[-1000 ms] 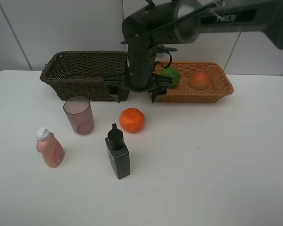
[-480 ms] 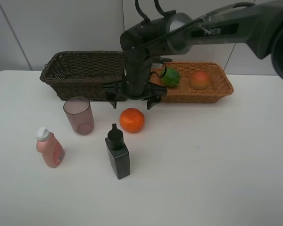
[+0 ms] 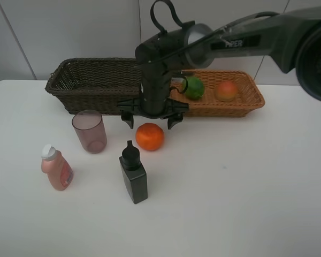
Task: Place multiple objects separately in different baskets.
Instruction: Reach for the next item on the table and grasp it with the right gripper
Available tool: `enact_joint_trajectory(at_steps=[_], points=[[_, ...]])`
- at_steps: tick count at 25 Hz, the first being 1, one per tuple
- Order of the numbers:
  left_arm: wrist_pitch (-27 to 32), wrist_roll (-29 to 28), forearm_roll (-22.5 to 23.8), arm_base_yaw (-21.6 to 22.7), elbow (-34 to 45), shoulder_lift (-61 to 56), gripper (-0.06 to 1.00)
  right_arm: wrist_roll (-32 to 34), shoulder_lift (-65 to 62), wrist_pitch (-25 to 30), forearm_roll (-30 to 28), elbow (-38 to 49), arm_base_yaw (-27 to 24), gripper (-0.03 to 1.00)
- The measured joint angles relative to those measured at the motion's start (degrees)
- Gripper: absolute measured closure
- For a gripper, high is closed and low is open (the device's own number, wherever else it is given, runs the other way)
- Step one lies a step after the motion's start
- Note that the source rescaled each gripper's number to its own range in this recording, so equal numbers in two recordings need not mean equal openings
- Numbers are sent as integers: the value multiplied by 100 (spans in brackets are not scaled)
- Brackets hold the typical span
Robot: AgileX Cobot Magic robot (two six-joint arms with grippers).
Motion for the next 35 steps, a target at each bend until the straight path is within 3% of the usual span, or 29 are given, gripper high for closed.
enact_joint_trajectory(at_steps=[35], points=[[0, 0, 0, 0, 0, 0, -2, 0, 425, -97, 30, -1, 0, 3]])
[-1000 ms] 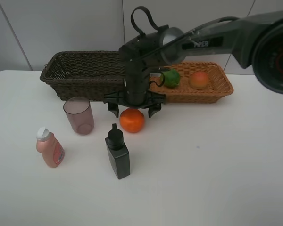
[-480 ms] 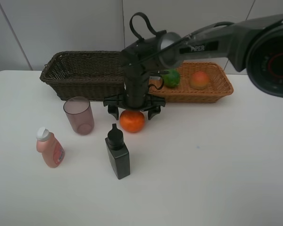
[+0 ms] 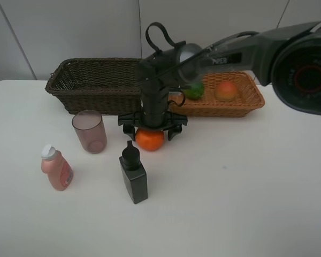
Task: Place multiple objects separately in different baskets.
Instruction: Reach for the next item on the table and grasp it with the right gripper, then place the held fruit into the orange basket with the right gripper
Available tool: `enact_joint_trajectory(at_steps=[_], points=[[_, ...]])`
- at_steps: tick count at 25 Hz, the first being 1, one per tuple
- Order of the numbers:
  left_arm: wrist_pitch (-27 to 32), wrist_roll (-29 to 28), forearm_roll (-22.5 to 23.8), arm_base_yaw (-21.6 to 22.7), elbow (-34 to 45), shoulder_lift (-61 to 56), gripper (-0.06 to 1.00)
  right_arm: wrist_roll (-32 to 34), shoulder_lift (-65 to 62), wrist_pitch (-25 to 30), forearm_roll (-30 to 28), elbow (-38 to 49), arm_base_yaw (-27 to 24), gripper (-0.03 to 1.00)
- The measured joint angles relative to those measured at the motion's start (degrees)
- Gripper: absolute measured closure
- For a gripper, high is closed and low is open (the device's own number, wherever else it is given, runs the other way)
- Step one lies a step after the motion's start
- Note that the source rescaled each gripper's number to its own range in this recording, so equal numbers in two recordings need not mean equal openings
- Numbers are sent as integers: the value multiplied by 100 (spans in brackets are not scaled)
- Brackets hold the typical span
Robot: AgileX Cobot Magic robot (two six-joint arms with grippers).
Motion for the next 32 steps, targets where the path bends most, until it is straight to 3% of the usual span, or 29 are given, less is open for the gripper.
enact_joint_trajectory(at_steps=[2, 5, 32], points=[[0, 0, 0, 0, 0, 0, -2, 0, 0, 0, 0, 0, 0, 10], [0, 0, 0, 0, 0, 0, -2, 0, 0, -7, 0, 0, 0, 37], [0, 0, 0, 0, 0, 0, -2, -58, -29, 99, 17, 0, 0, 37]])
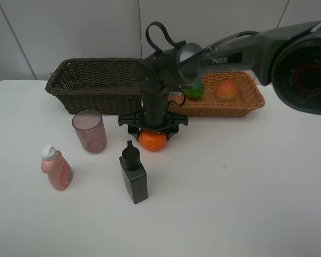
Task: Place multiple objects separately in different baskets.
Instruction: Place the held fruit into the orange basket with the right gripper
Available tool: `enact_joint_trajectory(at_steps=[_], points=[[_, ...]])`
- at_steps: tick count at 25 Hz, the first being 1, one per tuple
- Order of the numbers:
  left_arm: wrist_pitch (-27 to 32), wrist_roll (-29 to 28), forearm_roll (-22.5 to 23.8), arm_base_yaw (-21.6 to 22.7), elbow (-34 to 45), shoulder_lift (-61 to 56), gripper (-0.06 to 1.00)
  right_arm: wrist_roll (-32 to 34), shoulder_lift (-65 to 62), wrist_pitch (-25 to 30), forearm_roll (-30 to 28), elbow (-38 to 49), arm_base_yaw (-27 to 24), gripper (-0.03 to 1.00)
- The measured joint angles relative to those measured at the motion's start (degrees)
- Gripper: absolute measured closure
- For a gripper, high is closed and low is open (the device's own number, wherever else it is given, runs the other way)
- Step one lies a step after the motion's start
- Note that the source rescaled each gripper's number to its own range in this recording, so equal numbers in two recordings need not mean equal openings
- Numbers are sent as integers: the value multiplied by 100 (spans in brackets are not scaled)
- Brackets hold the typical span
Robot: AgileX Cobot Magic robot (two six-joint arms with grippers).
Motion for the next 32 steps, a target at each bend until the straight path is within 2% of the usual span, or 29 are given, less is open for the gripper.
enact_joint_trajectory(at_steps=[8, 12, 18, 20, 24, 28, 32], points=[[0, 0, 0, 0, 0, 0, -2, -1137, -791, 482, 286, 0, -195, 37], [0, 0, 0, 0, 0, 0, -2, -1747, -1164, 767, 557, 0, -525, 37], [0, 0, 0, 0, 0, 0, -2, -2634, -1496, 993, 664, 0, -1191, 37], [0, 0, 0, 0, 0, 0, -2, -2792, -1511, 891, 664, 0, -1482, 37], [0, 0, 0, 0, 0, 0, -2, -2896, -1511, 308, 659, 0, -1959, 37], [0, 0, 0, 0, 0, 0, -2, -2903, -1511, -411, 659, 0, -2255, 37], [0, 0, 0, 0, 0, 0, -2, -2905, -1494, -729, 666, 6, -2486, 37]])
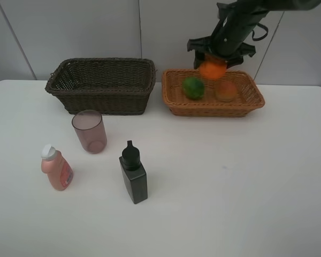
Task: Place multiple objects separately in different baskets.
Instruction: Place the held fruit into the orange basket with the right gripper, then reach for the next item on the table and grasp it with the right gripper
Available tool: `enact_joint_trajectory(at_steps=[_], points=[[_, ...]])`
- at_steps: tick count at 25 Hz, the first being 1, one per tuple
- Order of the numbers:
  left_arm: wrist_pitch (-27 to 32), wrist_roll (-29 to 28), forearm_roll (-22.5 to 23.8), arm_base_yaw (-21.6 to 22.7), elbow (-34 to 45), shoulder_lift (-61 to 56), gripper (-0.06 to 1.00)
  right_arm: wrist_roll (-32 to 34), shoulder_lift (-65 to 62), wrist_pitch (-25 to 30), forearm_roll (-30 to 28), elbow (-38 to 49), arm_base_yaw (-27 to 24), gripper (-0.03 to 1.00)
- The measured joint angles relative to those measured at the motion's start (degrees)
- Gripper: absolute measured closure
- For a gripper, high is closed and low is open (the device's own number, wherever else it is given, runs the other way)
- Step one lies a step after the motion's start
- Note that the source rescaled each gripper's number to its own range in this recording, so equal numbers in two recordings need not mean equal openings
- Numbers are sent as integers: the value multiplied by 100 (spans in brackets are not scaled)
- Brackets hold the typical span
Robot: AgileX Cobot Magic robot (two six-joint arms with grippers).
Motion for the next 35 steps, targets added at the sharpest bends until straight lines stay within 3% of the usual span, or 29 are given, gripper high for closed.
enact_joint_trajectory(at_steps=[11, 20, 22, 26, 35], points=[[0, 0, 0, 0, 0, 0, -2, -11, 163, -1466, 2, 1063, -289, 37], [0, 0, 0, 0, 0, 0, -2, -15, 170, -1779, -34, 1252, -338, 37], [0, 0, 0, 0, 0, 0, -2, -15, 170, -1780, -132, 1252, -338, 30], [0, 0, 0, 0, 0, 0, -2, -15, 170, -1785, -180, 1252, -338, 5], [0, 0, 0, 0, 0, 0, -2, -15, -35, -1366, -239, 1252, -327, -1]])
